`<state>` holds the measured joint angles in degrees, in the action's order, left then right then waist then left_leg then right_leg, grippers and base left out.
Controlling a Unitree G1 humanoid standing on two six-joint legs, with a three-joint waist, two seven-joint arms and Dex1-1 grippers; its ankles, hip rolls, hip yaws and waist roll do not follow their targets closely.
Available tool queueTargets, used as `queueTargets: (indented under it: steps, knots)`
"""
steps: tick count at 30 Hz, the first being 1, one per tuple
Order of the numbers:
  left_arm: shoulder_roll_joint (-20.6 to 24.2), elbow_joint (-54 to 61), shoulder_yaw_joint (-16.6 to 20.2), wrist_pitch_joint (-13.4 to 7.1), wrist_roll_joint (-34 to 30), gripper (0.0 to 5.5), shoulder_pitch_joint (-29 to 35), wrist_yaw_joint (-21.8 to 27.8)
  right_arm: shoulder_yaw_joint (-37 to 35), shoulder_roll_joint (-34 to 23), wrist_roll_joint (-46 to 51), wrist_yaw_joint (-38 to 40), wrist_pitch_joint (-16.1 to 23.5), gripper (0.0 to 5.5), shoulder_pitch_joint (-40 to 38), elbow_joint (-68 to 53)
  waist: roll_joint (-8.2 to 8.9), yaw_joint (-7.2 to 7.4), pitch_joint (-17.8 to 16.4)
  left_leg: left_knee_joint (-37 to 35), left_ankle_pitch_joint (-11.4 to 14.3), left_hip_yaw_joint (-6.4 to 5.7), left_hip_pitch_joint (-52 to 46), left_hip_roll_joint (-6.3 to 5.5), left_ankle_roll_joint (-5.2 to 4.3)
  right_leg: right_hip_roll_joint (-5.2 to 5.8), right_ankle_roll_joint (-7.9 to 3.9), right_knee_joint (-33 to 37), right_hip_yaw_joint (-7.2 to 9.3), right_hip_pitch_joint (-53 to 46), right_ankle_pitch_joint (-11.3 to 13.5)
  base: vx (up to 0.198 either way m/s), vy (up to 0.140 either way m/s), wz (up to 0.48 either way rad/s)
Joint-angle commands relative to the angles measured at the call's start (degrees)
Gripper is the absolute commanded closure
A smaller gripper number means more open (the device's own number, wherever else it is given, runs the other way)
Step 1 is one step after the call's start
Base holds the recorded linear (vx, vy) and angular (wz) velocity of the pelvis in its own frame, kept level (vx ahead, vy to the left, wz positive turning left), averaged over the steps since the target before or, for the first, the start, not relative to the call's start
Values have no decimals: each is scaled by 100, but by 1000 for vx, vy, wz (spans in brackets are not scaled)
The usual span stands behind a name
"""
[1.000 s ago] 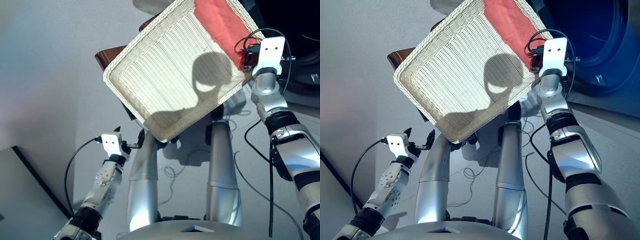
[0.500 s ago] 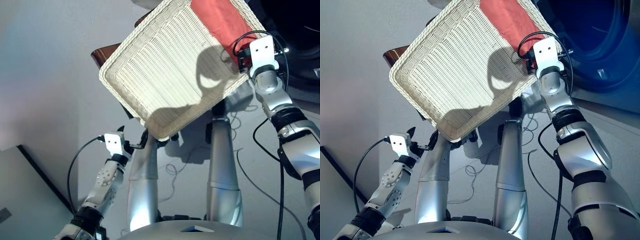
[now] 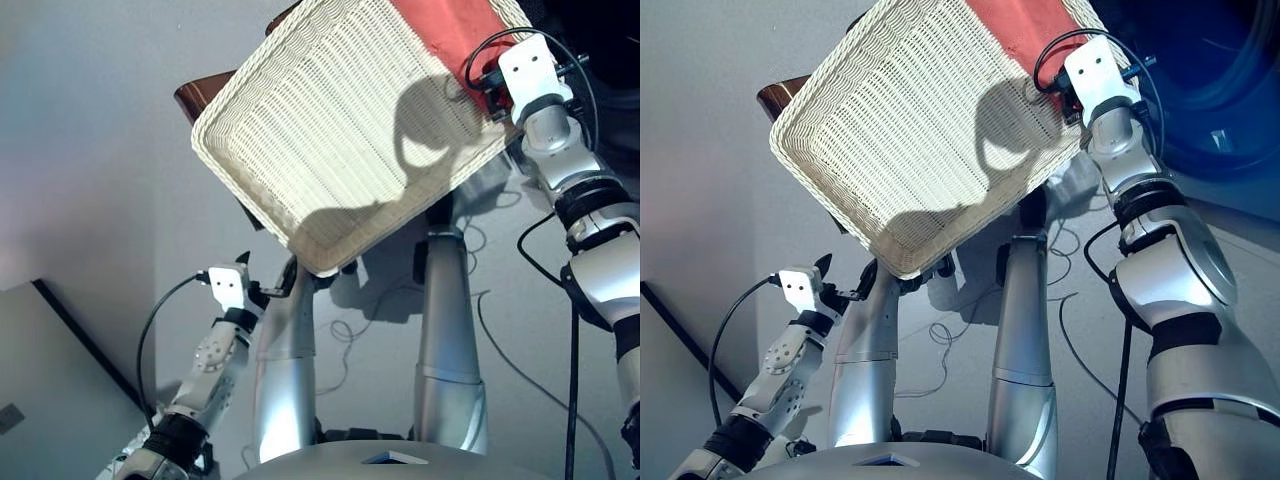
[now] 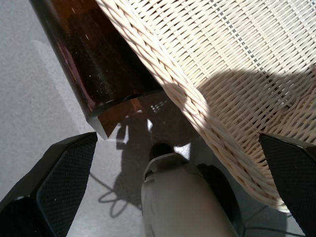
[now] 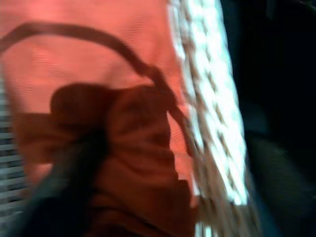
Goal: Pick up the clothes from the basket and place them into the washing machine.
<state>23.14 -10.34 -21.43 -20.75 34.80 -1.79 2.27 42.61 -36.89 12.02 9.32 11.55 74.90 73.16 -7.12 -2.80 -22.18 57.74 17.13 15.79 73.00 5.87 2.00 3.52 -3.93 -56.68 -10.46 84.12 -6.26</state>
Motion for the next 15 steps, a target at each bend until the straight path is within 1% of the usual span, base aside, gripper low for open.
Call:
queueTargets:
  steps: [1, 9, 15]
  knots:
    - [46, 367, 290, -82, 128, 0, -392, 47, 128, -191, -132, 190, -186, 550, 476, 320, -109, -53, 131, -592, -789, -214, 323, -110, -23, 192, 373, 33, 667, -100, -52, 0, 0, 0]
    - [-11, 388, 317, -51, 82, 0, -396, 35, 4, -93, -61, 177, -247, 550, 474, 486, -96, -111, 142, -576, -765, -226, 313, -118, -18, 173, 374, 29, 685, -111, -88, 0, 0, 0]
    - [-22, 405, 357, -42, 61, 0, -387, 0, -128, -49, -28, 291, -223, 550, 389, 415, -66, -78, 130, -519, -712, -224, 306, -119, -2, 162, 368, 7, 694, -109, -91, 0, 0, 0]
